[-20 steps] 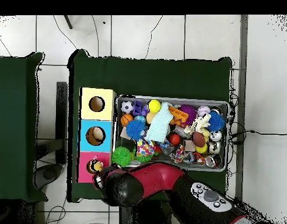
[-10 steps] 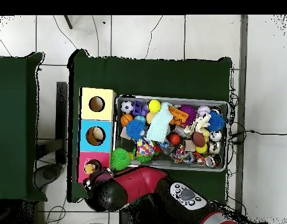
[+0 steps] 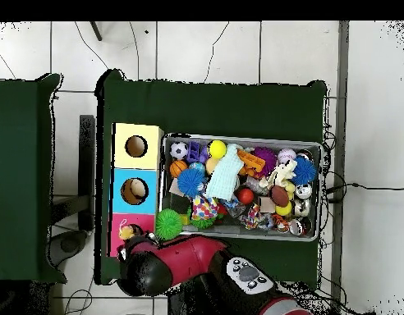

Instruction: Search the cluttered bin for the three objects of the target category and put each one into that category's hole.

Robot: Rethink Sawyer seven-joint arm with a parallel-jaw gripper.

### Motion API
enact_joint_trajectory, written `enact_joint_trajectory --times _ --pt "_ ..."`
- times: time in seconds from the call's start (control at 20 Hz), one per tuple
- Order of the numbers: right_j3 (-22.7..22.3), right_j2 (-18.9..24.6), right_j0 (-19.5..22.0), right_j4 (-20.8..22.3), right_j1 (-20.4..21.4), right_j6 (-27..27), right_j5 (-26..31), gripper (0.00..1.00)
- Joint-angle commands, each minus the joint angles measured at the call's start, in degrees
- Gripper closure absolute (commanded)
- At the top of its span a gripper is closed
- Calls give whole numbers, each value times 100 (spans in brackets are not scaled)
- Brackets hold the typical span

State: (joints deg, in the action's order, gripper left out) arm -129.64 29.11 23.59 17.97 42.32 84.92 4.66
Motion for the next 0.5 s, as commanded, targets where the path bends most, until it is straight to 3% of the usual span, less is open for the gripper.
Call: enact_joint_trajectory --times 0.05,0.2,0.3,0.4,0.5 --pt "840 -566 -147 240 -311 705 -442 0" --pt "756 -675 -154 119 -365 899 -611 0" --pt "706 -401 36 235 -242 753 -652 0" --pt "537 -166 248 93 -147 717 -291 0" --pt "487 -142 261 75 -83 730 -283 0"
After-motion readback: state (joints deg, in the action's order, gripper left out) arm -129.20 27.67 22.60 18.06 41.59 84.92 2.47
